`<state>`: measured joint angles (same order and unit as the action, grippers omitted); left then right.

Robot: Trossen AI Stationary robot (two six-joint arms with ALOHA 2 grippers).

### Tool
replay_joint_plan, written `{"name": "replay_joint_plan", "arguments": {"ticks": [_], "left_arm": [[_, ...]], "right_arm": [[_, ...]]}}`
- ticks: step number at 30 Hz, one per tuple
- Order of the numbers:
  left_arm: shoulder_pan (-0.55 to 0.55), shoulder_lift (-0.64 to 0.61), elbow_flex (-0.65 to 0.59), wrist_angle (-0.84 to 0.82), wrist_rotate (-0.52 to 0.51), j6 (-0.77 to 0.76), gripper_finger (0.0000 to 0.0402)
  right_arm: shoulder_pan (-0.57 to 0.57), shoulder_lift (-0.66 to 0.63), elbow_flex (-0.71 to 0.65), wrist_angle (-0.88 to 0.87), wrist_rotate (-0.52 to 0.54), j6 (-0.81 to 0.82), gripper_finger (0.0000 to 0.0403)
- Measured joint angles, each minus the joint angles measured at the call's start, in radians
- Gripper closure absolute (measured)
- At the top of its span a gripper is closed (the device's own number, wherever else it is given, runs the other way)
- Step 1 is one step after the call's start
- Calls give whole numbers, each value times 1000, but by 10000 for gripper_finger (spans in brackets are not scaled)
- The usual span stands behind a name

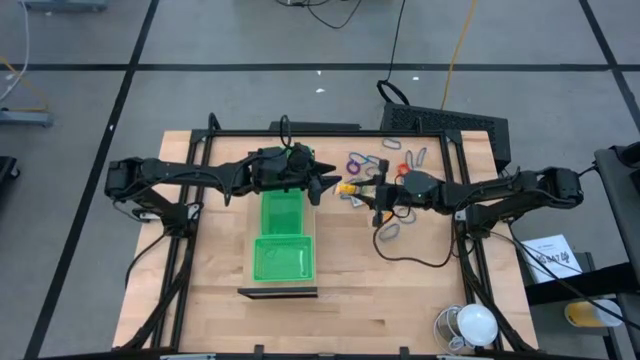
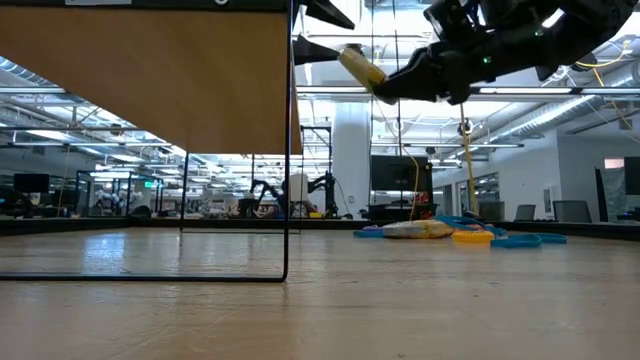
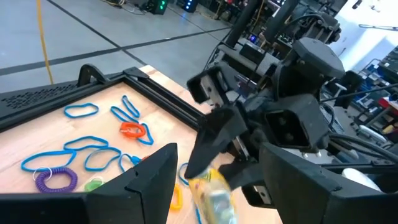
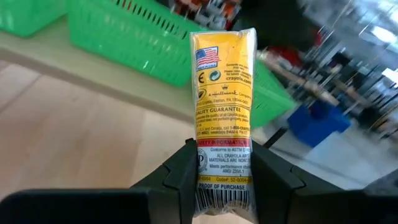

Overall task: Pick & Place Office Desk Supplies
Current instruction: Put the yellow crayon box into the top green bin on the shelf

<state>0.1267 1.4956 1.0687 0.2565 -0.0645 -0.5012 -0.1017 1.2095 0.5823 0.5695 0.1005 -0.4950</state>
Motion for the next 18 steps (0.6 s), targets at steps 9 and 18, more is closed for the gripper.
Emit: {"name": "replay_joint_plan", "arguments": {"ticks": [9,18], "left_arm": [[-2,16,0,32,5,-22,163],[-4,56,-2,58,14,-16,163]], "right_arm": [[-1,1,-1,176,34,-158,295],[-2,1,-1,189,64,-172,296]]}}
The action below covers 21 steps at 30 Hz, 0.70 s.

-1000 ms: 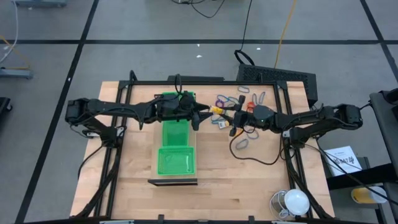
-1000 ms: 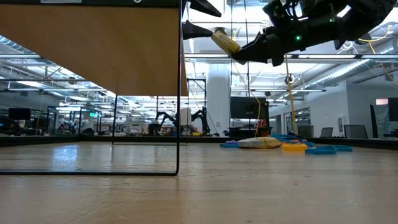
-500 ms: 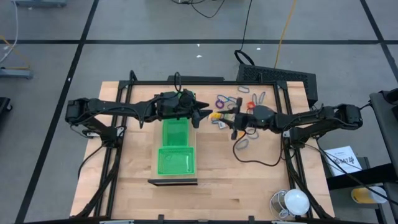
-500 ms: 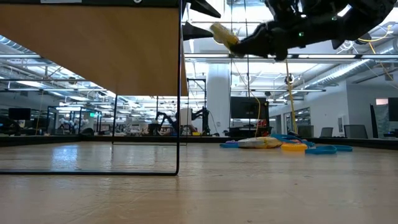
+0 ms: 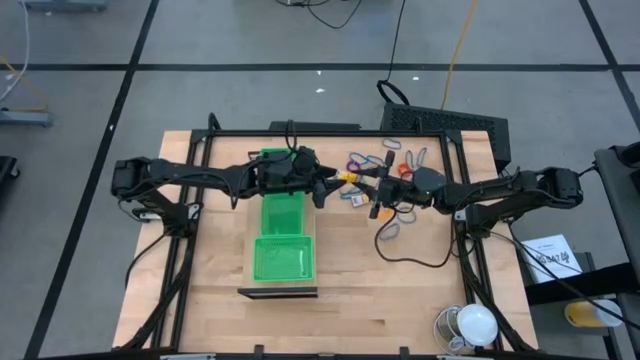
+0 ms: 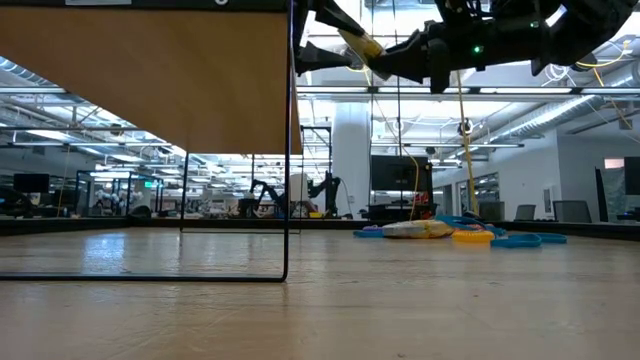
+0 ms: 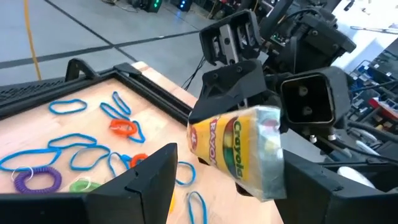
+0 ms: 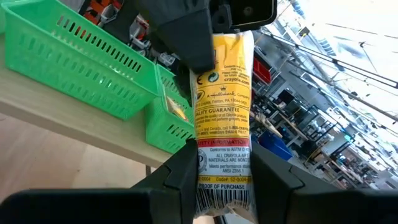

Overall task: Pick & Place Office Desk Supplies
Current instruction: Put the yellow crayon box into the top green bin on the shelf

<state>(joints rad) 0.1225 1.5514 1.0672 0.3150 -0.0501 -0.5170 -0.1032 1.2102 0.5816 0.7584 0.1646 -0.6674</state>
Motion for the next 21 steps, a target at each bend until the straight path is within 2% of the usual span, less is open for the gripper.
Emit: {"name": "replay_joint_plan", "arguments": {"ticks": [9,17,21], "left_arm": [[7,1,0,9,1,4,173],[7,1,0,37,9,13,274],[8,1,0,35,-3,42,311]], "right_arm": [[0,0,0,-4,0,1,296],[0,11,0,-9,-1,27,295],[0,23,0,-2,3,43,288]]}}
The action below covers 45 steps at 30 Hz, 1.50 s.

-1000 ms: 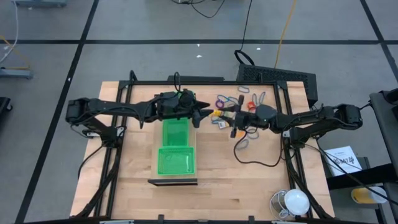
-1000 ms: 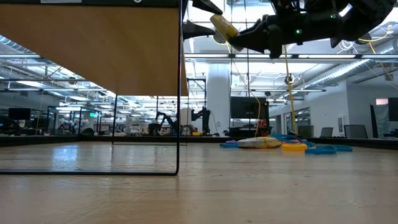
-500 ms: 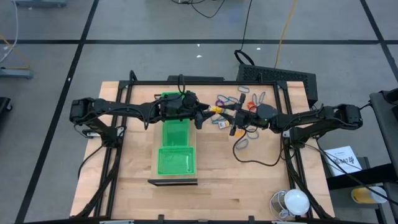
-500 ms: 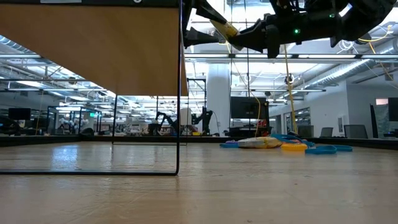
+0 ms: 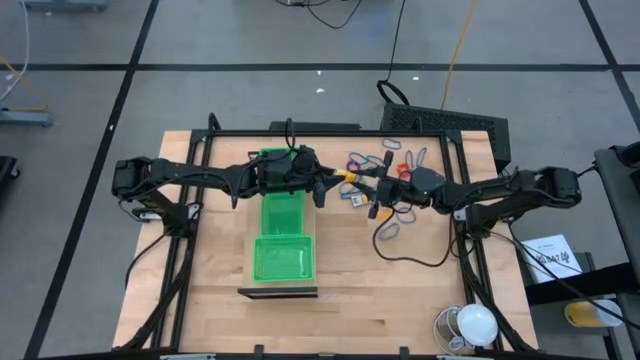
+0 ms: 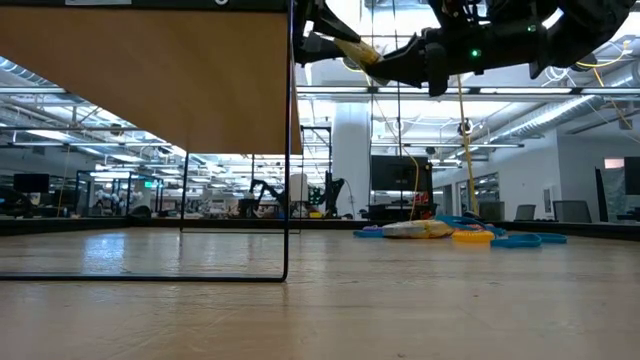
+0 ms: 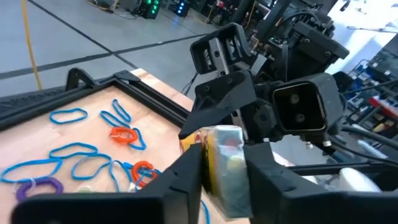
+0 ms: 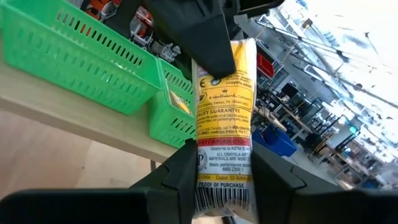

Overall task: Pick & Place Office Desk Supplies
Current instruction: Put the yellow crayon box into the top green bin on the shelf

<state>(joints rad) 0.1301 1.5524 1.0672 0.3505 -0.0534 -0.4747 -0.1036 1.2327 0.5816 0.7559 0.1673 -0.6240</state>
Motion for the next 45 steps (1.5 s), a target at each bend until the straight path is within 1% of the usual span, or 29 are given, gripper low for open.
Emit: {"name": "replay_joint_plan", "arguments": {"ticks": [4,8,13,17,21,24,26,28,30,32,34,39,42,45], "left_arm": [[9,0,0,4,-3,1,338],[22,0,0,9,3,-2,359],[40,-30,-2,-11,54,-5,360],[56,-91,-1,-56,51,-1,353],[65,-158,0,-99,55,9,363],[60,-214,0,-133,97,29,366],[55,-251,1,-144,102,38,365],[51,-291,2,-197,79,49,358],[46,-311,1,-237,25,60,355],[44,-334,0,-310,-22,64,359],[44,-347,0,-344,-65,62,365],[43,-355,-1,-447,-153,27,361],[36,-358,-20,-435,-211,4,356],[36,-383,-69,-407,-226,-7,367]], "right_arm": [[1,0,0,0,30,110,268],[8,0,1,-5,64,171,243],[28,-30,3,-61,68,265,218],[26,-80,1,-159,72,298,203],[28,-141,0,-278,72,310,195],[27,-177,0,-401,141,336,196],[27,-196,-1,-478,182,350,199],[25,-209,0,-515,219,357,201],[25,-211,0,-525,254,354,201],[24,-211,0,-526,261,354,201],[24,-211,0,-521,256,350,202],[24,-211,0,-527,255,322,204],[24,-211,0,-542,255,317,202],[19,-211,0,-562,255,317,203]]}}
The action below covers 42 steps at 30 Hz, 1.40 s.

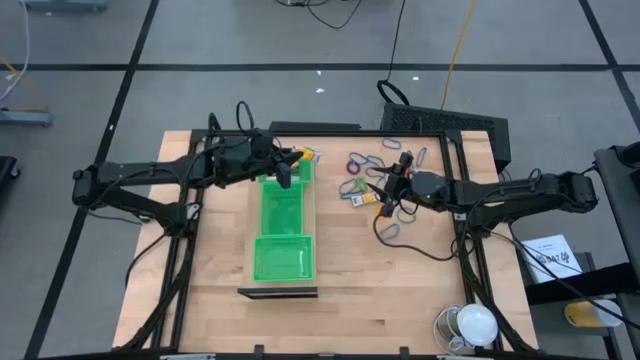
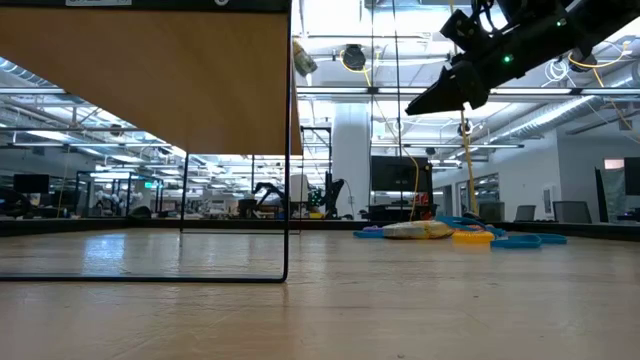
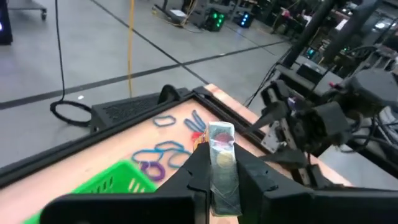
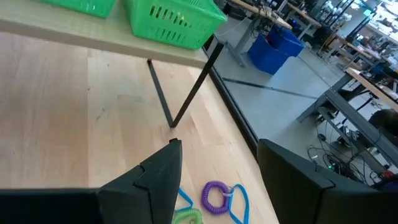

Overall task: Pick & Place Office Desk Supplies
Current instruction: Put the yellow crayon box into the top green bin on the shelf

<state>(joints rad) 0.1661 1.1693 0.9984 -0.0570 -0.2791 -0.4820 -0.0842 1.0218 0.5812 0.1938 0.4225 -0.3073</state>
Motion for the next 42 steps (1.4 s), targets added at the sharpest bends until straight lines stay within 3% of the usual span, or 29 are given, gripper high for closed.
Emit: {"name": "replay_joint_plan", "arguments": {"ticks": [7,11,17,23,32,42], "left_arm": [[11,-162,-183,177,-22,-84,360],[22,-259,-320,257,-104,-174,355],[28,-281,-478,438,-140,-291,366],[21,-236,-502,501,-133,-338,347],[13,-154,-502,531,-107,-356,360],[15,-153,-502,532,-107,-332,322]], "right_arm": [[-35,0,0,-25,0,0,206],[-53,0,0,-25,-1,0,206],[-61,0,0,-25,-4,5,210],[-60,0,0,-25,-4,11,210],[-60,0,0,-24,-4,11,211],[-60,0,0,-26,-5,34,211]]}}
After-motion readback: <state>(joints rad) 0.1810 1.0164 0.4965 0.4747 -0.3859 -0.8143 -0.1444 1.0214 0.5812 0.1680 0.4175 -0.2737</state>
